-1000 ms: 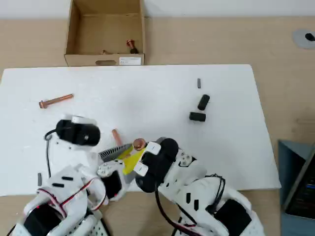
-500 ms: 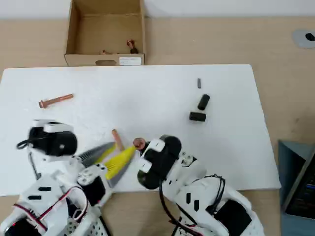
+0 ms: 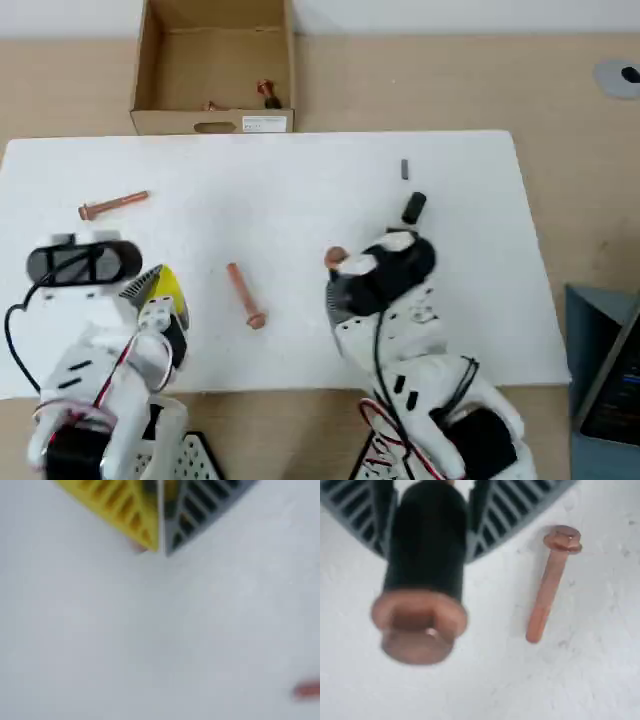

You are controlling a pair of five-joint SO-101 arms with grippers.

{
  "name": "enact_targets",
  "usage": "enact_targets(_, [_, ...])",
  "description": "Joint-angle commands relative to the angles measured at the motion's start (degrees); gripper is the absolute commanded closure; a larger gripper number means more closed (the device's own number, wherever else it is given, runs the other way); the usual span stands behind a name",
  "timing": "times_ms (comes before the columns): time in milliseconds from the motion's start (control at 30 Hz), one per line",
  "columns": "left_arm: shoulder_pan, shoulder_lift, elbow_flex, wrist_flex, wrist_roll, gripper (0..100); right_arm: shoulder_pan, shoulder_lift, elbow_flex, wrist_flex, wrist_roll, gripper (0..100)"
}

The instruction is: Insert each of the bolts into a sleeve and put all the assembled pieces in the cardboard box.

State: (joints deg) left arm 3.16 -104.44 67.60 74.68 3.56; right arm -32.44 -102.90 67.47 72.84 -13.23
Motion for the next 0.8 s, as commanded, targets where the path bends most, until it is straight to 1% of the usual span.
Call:
enact_targets(0, [-4.8, -0.1, 7.5, -4.3, -1.7, 100, 1.3, 7.7, -9.9, 0.1, -3.3, 98.9])
enact_targets(167, [-9.5, -0.1, 17.8, -13.6, -2.8, 100, 1.3, 25.0, -21.8, -0.1, -3.7, 98.9])
enact_targets(300, [-10.9, -0.1, 23.8, -19.1, -2.8, 100, 1.3, 38.0, -31.5, -0.1, -3.6, 98.9])
enact_targets(433, [-10.8, -0.1, 26.2, -19.9, -2.8, 100, 1.4, 49.5, -40.3, -0.8, -3.5, 98.9])
enact_targets(700, [-11.0, -0.1, 28.6, -20.0, -2.8, 100, 1.4, 69.0, -54.4, -7.9, -3.2, 98.9])
enact_targets(767, [-11.0, -0.1, 28.6, -20.0, -2.8, 100, 1.4, 73.6, -58.0, -9.7, -1.7, 98.9])
